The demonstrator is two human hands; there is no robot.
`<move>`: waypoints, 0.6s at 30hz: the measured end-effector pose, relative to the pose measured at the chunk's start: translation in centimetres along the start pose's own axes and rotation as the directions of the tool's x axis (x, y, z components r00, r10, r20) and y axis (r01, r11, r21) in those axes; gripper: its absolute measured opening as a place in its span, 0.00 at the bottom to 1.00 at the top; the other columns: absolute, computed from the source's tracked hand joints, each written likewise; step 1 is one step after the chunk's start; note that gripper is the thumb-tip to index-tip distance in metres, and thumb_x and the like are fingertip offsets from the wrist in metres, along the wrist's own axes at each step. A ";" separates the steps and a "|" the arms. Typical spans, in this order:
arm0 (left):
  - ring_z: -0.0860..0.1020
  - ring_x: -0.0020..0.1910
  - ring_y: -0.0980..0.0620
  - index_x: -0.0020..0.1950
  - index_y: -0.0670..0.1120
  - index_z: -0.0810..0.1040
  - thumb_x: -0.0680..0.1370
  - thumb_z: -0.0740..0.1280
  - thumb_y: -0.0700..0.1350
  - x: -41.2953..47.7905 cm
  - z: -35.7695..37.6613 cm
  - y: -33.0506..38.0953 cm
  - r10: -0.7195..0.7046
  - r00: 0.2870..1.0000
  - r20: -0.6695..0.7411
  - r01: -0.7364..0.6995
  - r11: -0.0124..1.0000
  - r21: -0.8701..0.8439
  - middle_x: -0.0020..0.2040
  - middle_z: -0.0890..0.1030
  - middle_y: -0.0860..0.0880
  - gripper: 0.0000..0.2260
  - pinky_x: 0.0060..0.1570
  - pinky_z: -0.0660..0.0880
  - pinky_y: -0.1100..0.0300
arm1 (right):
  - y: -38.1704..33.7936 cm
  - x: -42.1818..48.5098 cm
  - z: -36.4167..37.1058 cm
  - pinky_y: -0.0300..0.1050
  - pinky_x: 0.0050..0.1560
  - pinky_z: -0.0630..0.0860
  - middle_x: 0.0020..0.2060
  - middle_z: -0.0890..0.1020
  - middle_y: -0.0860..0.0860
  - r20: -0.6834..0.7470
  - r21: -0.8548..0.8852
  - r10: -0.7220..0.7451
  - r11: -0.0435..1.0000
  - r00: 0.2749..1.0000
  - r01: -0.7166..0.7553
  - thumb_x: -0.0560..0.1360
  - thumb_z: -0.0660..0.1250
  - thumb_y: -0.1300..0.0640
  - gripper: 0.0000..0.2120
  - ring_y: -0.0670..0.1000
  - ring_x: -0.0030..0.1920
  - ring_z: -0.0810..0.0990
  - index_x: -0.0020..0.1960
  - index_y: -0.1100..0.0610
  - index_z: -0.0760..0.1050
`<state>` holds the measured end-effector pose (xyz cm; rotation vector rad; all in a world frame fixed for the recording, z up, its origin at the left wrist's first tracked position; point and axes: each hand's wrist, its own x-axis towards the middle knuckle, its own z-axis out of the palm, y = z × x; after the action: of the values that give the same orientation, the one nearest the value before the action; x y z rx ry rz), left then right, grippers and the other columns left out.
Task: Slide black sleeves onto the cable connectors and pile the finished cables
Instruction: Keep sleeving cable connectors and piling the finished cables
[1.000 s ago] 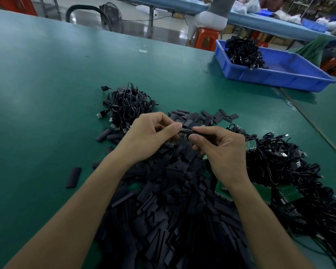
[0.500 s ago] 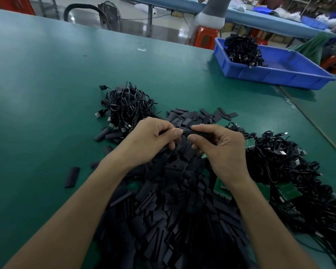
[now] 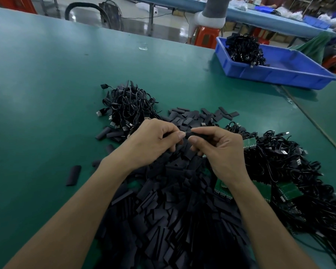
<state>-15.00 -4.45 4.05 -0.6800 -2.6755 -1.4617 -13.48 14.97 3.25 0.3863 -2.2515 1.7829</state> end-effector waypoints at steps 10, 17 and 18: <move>0.72 0.24 0.59 0.45 0.48 0.84 0.82 0.66 0.49 0.3 0.4 -0.2 -0.050 0.999 0.006 0.050 0.997 -0.051 0.36 0.85 0.56 0.10 0.27 0.70 0.64 | 0.0 0.2 0.6 0.48 0.45 0.82 0.39 0.86 0.49 -0.197 -0.037 0.016 0.999 0.980 -0.024 0.69 0.79 0.54 0.17 0.51 0.40 0.85 0.54 0.42 0.79; 0.68 0.22 0.58 0.39 0.49 0.82 0.83 0.65 0.47 0.4 0.8 -0.1 -0.029 0.999 -0.036 0.029 0.999 0.014 0.31 0.82 0.49 0.14 0.25 0.65 0.67 | 0.3 -0.3 2.2 0.51 0.53 0.83 0.44 0.87 0.46 -0.316 -0.014 0.005 1.000 0.949 -0.010 0.72 0.77 0.54 0.18 0.49 0.47 0.86 0.59 0.40 0.78; 0.67 0.22 0.58 0.38 0.49 0.82 0.83 0.64 0.47 0.3 0.9 0.0 -0.025 0.999 -0.044 0.026 1.000 0.012 0.30 0.81 0.48 0.15 0.25 0.64 0.67 | 0.3 -0.4 2.4 0.50 0.54 0.82 0.44 0.86 0.45 -0.309 -0.041 -0.010 0.999 0.951 -0.003 0.73 0.77 0.53 0.20 0.47 0.48 0.86 0.61 0.41 0.77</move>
<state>-15.13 -3.59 3.58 -0.6078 -2.6675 -1.4474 -13.30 12.75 2.32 0.0930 -2.0610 1.6595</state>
